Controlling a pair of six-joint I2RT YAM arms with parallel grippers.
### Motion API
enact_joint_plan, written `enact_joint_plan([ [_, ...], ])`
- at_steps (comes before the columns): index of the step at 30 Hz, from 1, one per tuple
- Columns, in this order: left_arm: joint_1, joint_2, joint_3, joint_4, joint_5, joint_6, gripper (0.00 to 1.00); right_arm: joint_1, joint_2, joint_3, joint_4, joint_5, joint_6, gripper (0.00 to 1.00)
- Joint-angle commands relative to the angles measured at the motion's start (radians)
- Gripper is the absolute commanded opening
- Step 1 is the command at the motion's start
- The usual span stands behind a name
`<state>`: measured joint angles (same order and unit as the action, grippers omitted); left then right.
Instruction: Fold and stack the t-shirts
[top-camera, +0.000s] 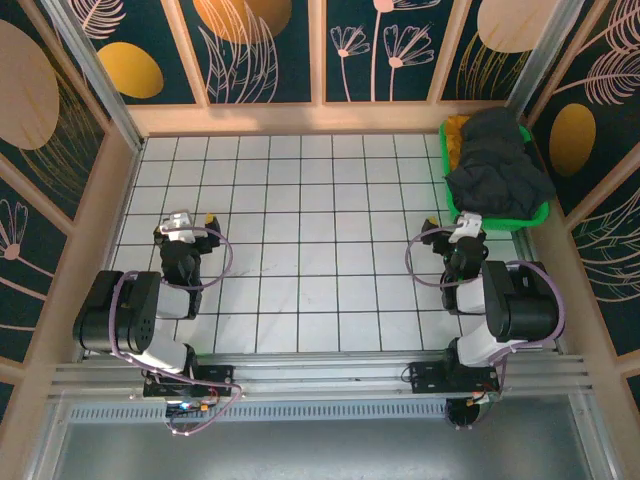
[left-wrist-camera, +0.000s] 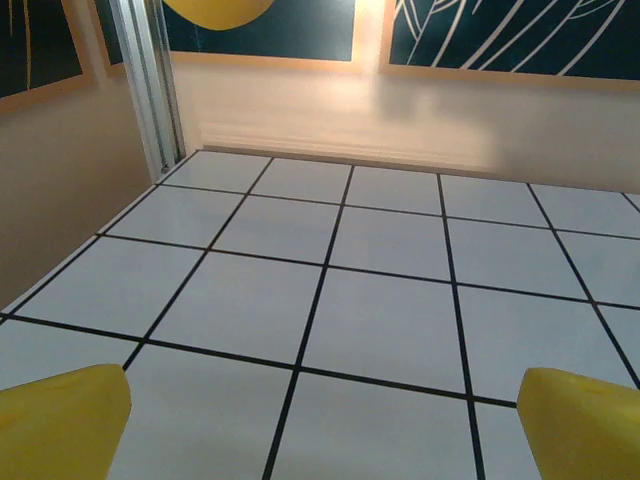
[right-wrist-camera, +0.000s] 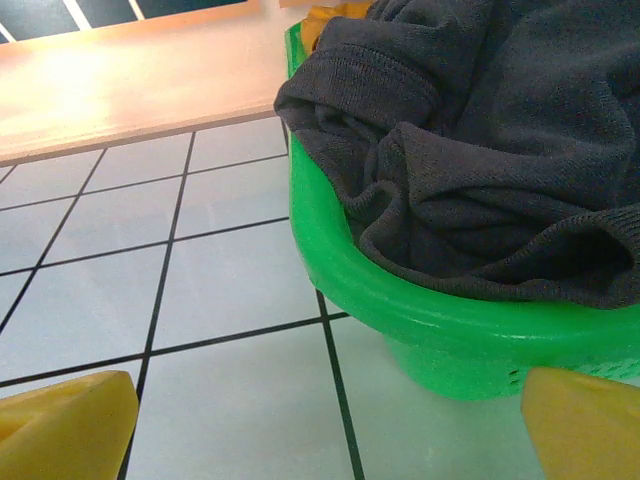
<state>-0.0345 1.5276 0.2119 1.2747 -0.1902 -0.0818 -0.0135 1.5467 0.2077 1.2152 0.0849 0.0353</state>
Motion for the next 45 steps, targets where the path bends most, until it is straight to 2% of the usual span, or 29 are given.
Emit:
enact_joint_plan([
  [1,0.005,-0.01,0.017,0.008,0.009,0.012,0.99,-0.004,-0.01,0.013,0.053,0.001,-0.001,0.99],
  [22,0.005,-0.021,0.011,0.018,0.001,0.011,0.99,0.001,-0.029,0.015,0.049,0.006,-0.007,0.99],
  [23,0.005,-0.049,0.022,-0.03,0.003,0.019,0.99,0.017,-0.071,0.035,-0.021,0.044,-0.015,0.99],
  [25,-0.002,-0.14,0.095,-0.228,-0.019,0.019,0.99,0.075,-0.177,0.146,-0.283,0.157,-0.039,0.99],
  [26,-0.011,-0.177,0.124,-0.301,-0.045,0.02,0.99,0.096,-0.217,0.193,-0.344,0.195,-0.034,0.99],
  [28,-0.039,-0.273,0.158,-0.324,-0.096,0.018,0.99,0.141,-0.306,0.304,-0.427,0.238,-0.029,0.99],
  [29,-0.06,-0.309,0.181,-0.328,-0.128,0.034,0.99,0.147,-0.328,0.37,-0.482,0.255,0.02,0.99],
  [30,-0.078,-0.338,0.215,-0.328,-0.165,0.038,0.99,0.131,-0.335,0.475,-0.61,0.247,0.149,0.99],
  [31,-0.087,-0.351,0.268,-0.352,-0.225,-0.045,0.99,0.099,-0.325,0.612,-0.828,0.2,0.286,0.99],
  [32,-0.087,-0.36,0.362,-0.485,-0.292,-0.198,0.99,0.081,-0.302,0.733,-1.021,0.188,0.393,0.99],
  [33,-0.087,-0.361,0.507,-0.788,-0.357,-0.447,0.99,0.053,-0.261,0.84,-1.146,0.174,0.446,0.99],
  [34,-0.087,-0.342,0.649,-1.058,-0.382,-0.593,0.99,0.02,-0.215,0.927,-1.205,0.105,0.438,0.99],
  [35,-0.086,-0.312,0.726,-1.153,-0.384,-0.665,0.99,0.007,-0.175,1.001,-1.274,0.108,0.445,0.99],
  [37,-0.077,-0.226,0.854,-1.194,-0.226,-0.686,0.99,-0.003,-0.09,1.147,-1.418,0.208,0.461,0.96],
  [38,-0.079,-0.189,0.902,-1.217,-0.15,-0.693,0.99,-0.018,-0.061,1.185,-1.458,0.218,0.468,0.95],
  [40,-0.095,-0.107,0.998,-1.248,-0.012,-0.716,0.99,-0.076,0.015,1.263,-1.547,0.196,0.501,0.93],
  [43,-0.147,-0.038,1.057,-1.238,0.125,-0.706,0.99,-0.162,0.156,1.38,-1.693,0.11,0.538,0.89],
  [45,-0.187,0.0,1.088,-1.242,0.21,-0.691,0.94,-0.19,0.246,1.442,-1.745,0.084,0.527,0.89],
])
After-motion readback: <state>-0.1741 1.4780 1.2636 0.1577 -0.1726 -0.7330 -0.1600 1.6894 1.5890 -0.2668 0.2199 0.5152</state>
